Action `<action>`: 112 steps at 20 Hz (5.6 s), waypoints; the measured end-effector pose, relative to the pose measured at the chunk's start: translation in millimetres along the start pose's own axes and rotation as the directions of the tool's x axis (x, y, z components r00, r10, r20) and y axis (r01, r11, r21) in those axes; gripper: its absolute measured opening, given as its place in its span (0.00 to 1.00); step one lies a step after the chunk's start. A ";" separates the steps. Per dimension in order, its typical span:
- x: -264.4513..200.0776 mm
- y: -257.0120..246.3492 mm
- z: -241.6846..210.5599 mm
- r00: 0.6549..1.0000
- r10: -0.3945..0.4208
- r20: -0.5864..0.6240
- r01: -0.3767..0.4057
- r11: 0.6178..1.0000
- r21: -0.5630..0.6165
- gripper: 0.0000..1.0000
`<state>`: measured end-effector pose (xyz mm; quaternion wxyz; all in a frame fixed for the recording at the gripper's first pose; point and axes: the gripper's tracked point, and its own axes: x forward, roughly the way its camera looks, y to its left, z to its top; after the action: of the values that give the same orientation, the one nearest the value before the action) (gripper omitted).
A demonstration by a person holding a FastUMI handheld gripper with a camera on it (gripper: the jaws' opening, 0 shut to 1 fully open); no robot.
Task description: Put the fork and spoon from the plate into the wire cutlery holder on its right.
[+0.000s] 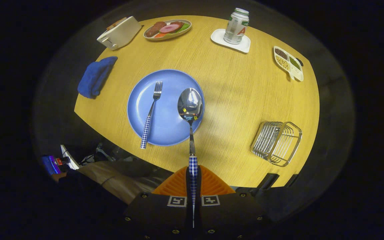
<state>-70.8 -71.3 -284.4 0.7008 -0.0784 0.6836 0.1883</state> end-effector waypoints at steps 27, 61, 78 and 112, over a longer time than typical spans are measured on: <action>-26.4 -170.9 -63.0 0.957 -0.028 -0.290 0.083 0.980 0.179 0.02; -50.3 -160.3 -22.6 0.960 -0.053 -0.274 0.109 0.975 0.195 0.38; -39.2 -19.5 -28.3 0.983 -0.005 -0.184 0.011 1.000 0.030 0.38; 121.1 130.9 67.5 0.981 0.057 -0.183 -0.059 0.998 -0.010 0.39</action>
<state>-57.4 92.5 -381.1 0.6286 -0.0808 0.7456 0.2059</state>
